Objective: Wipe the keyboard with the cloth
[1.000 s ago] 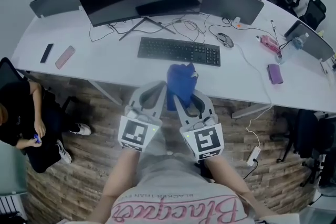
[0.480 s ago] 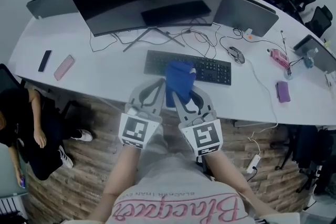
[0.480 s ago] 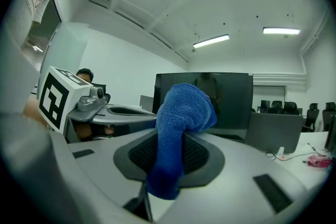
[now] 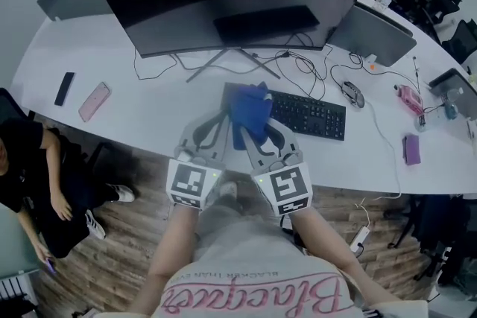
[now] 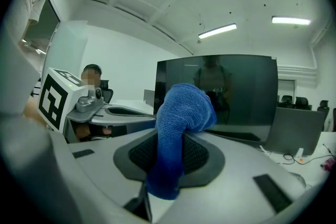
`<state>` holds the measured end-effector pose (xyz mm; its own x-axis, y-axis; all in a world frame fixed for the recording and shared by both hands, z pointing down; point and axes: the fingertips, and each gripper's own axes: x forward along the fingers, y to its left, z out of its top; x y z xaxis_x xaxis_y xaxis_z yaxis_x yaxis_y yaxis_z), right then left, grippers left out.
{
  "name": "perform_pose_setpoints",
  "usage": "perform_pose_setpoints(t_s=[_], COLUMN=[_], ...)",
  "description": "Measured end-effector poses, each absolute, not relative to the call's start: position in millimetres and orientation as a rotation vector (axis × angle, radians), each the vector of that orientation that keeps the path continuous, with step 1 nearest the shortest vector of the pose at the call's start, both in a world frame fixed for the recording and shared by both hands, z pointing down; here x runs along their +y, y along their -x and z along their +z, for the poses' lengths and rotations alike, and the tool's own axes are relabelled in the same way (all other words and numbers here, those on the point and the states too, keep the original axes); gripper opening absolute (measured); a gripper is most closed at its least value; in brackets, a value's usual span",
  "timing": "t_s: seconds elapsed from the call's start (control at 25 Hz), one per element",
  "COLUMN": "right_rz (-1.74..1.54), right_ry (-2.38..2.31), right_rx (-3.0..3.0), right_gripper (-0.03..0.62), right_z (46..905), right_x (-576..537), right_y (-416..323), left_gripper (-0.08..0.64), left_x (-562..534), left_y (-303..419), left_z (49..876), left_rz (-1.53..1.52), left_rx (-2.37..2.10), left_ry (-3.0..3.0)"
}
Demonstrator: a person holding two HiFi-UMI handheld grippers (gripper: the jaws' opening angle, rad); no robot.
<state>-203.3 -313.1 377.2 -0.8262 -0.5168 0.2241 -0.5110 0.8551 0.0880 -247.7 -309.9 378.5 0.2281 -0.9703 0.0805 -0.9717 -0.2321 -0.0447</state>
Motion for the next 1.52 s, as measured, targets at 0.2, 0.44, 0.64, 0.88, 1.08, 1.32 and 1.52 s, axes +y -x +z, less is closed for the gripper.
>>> perform_pose_setpoints(t_s=[0.2, 0.44, 0.64, 0.88, 1.08, 1.32, 1.52], right_rz=[0.047, 0.133, 0.233, 0.407, 0.611, 0.758, 0.838], right_ry=[-0.752, -0.697, -0.642, -0.568, -0.505, -0.462, -0.488], right_rx=[-2.765, -2.748, -2.711, -2.679, -2.663, -2.598, -2.500], right_gripper=[0.091, 0.089, 0.089, 0.089, 0.089, 0.089, 0.089], right_z=[395, 419, 443, 467, 483, 510, 535], right_x=[-332, -354, -363, -368, -372, -388, -402], right_y=[235, 270, 298, 325, 341, 349, 340], left_gripper=[0.006, 0.006, 0.006, 0.006, 0.006, 0.006, 0.006], left_x=[-325, -340, -346, -351, -353, -356, -364], left_y=[277, 314, 343, 362, 373, 382, 376], left_z=[394, 414, 437, 459, 469, 483, 494], left_rz=[0.176, 0.229, 0.260, 0.301, 0.347, 0.360, 0.370], left_rx=[-1.934, -1.936, -1.943, -1.940, -1.957, -1.979, -1.953], left_ry=[-2.400, -2.349, -2.255, -2.182, -2.133, -2.056, -2.049])
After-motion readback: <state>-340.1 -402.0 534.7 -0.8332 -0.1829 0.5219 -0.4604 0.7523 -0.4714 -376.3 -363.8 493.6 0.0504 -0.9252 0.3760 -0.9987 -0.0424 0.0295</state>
